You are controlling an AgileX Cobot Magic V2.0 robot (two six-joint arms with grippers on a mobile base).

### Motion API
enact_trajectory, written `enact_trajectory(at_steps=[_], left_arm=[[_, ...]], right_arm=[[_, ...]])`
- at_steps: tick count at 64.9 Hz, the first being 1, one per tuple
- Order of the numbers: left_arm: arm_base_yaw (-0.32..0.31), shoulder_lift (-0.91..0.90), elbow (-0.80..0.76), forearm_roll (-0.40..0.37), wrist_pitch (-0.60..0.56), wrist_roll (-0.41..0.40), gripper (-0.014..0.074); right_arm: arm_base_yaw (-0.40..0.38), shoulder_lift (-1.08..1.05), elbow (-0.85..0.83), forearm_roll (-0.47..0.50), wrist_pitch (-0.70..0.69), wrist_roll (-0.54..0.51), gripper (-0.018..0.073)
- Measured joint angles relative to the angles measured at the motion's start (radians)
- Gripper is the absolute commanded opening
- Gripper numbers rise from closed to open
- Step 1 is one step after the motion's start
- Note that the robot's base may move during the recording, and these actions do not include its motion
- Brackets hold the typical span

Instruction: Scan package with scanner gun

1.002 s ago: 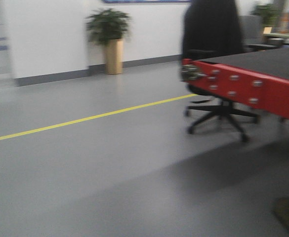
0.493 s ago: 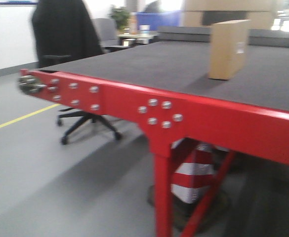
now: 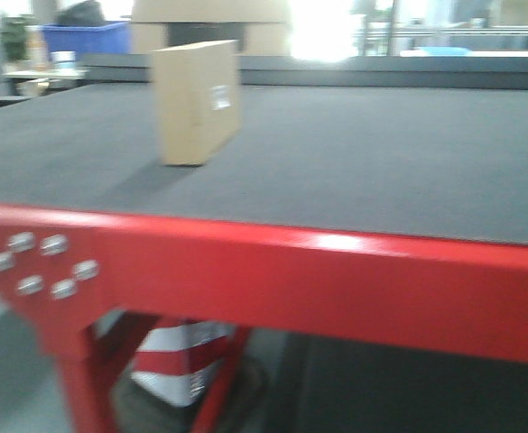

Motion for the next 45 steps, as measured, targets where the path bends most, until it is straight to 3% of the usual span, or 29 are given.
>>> enact_trajectory(at_steps=[45], left_arm=[[0.000, 0.000, 0.000, 0.000, 0.000, 0.000, -0.0111]], right_arm=[[0.000, 0.000, 0.000, 0.000, 0.000, 0.000, -0.0162]])
